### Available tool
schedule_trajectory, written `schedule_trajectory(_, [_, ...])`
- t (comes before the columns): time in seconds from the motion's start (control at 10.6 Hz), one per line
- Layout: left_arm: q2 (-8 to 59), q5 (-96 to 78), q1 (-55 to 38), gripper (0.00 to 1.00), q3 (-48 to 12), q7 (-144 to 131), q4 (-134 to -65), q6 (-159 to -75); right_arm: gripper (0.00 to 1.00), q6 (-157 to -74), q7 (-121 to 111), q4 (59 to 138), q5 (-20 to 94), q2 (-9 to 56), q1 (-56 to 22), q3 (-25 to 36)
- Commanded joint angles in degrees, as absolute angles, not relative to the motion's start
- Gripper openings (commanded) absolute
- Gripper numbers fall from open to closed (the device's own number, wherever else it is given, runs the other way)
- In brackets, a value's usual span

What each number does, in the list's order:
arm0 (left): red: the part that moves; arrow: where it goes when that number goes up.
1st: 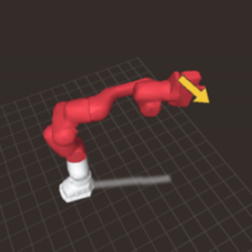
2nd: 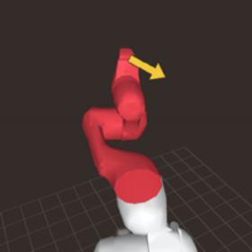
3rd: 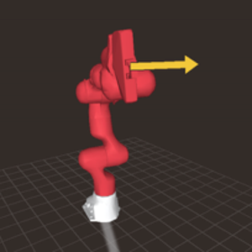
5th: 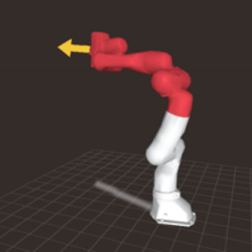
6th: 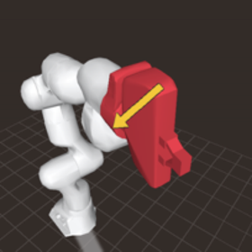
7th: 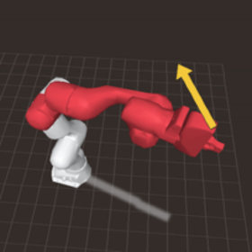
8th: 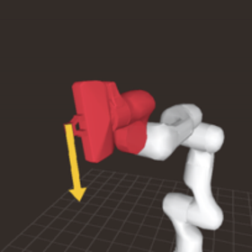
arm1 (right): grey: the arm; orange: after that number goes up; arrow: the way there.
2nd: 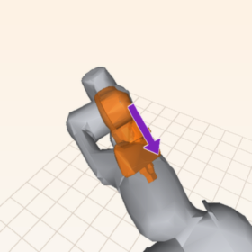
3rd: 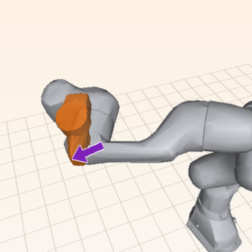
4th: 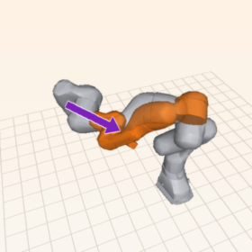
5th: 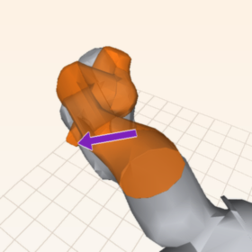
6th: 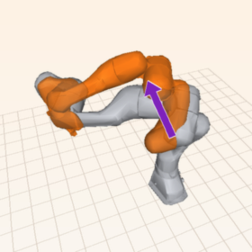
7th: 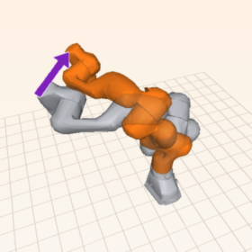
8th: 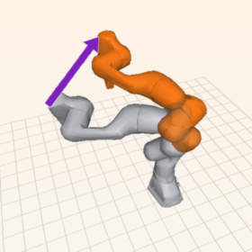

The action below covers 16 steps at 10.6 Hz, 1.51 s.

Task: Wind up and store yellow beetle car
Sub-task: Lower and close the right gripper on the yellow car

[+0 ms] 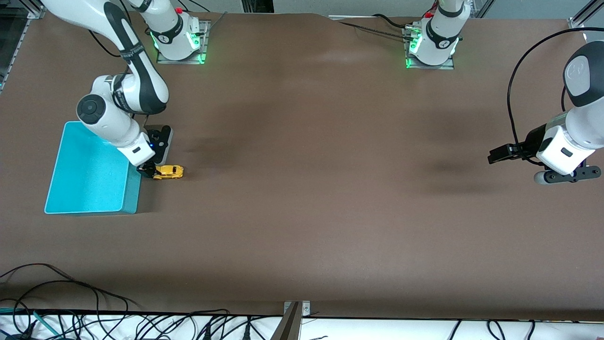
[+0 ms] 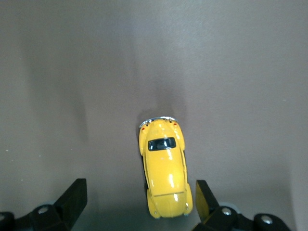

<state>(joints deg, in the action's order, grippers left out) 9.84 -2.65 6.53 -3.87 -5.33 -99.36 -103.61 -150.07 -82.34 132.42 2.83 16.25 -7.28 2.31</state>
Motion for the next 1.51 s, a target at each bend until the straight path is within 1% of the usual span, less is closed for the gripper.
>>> schedule_trajectory(0.0, [8.7, -4.4, 6.4, 1.0, -3.3, -3.8, -100.2, -103.1, 1.0, -153.8, -86.6, 132.8, 3.5, 18.6, -6.7, 1.8])
schedule_trajectory(0.38, [8.6, -4.4, 6.8, 1.0, -3.3, -3.7, -100.0, -102.2, 1.0, -157.8, -89.8, 132.7, 3.5, 20.3, -6.7, 1.5])
schedule_trajectory(1.04, [8.9, -4.3, 6.9, 1.0, -3.4, -3.3, -99.7, -101.4, 1.0, -158.1, -90.2, 132.7, 3.6, 20.7, -6.8, 1.4])
schedule_trajectory(1.22, [9.3, -4.3, 6.7, 1.0, -3.4, -3.3, -99.6, -101.3, 0.89, -158.2, -90.2, 132.7, 3.6, 20.7, -6.7, 1.4])
schedule_trajectory(1.32, [9.3, -4.3, 6.7, 1.0, -3.4, -3.3, -99.6, -101.3, 0.81, -158.1, -90.2, 132.7, 3.5, 20.7, -6.7, 1.4])
schedule_trajectory(1.41, [9.3, -4.3, 6.7, 1.0, -3.4, -3.3, -99.7, -101.3, 0.7, -158.1, -90.3, 132.7, 3.5, 20.7, -6.7, 1.4])
